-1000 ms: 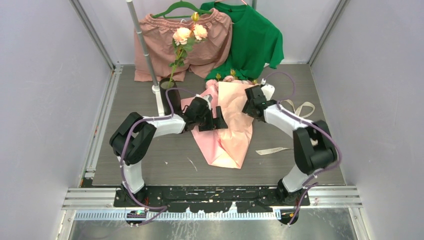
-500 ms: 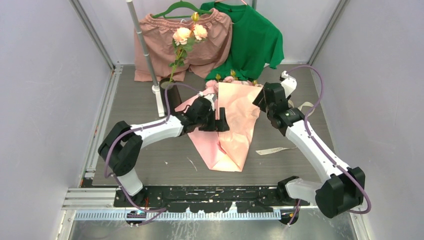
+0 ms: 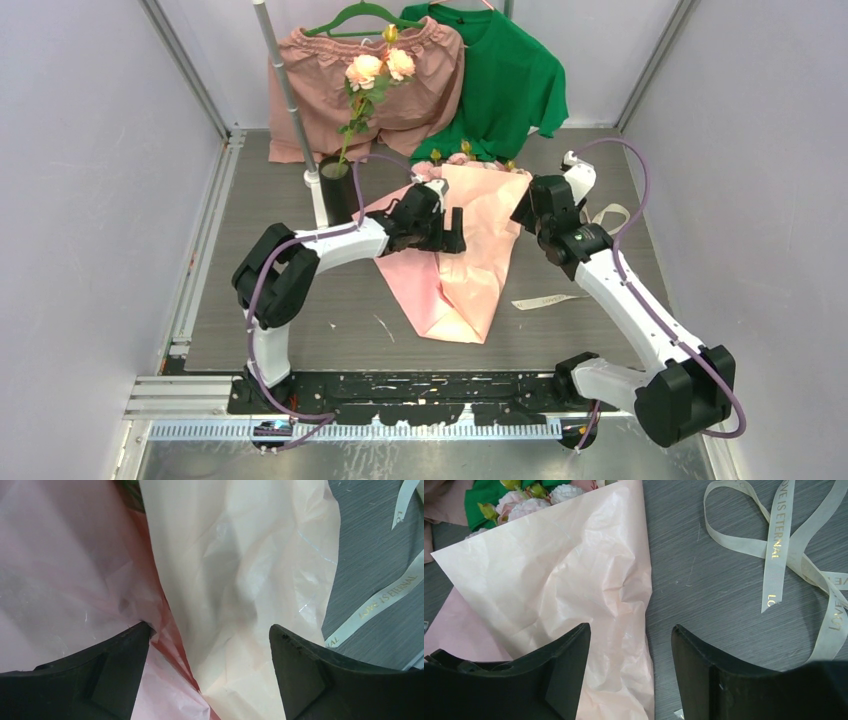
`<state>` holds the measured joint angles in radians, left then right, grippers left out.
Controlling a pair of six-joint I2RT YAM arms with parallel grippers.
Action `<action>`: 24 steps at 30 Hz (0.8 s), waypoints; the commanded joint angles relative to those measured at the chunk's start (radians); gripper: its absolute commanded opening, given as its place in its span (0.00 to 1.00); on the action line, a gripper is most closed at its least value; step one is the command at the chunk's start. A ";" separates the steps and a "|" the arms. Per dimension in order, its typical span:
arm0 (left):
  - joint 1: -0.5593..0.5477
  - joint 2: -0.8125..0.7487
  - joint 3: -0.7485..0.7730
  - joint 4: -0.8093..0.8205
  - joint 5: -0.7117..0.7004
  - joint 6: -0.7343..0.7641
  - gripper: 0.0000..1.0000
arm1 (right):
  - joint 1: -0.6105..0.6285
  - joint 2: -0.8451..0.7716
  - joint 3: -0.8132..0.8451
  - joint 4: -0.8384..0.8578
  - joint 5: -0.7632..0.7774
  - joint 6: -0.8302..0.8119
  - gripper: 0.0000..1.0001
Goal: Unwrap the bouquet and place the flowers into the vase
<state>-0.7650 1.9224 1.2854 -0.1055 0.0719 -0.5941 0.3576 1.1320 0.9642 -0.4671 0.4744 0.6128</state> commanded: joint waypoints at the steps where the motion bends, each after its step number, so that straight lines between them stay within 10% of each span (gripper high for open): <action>1: -0.008 -0.055 0.045 0.016 0.021 0.001 0.89 | -0.005 -0.012 -0.010 0.032 0.012 -0.009 0.65; 24: -0.065 -0.088 0.126 -0.025 0.059 0.008 0.89 | -0.005 -0.015 -0.051 0.045 -0.005 0.004 0.64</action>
<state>-0.8268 1.9022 1.3708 -0.1329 0.1062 -0.5938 0.3565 1.1389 0.9127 -0.4572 0.4614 0.6117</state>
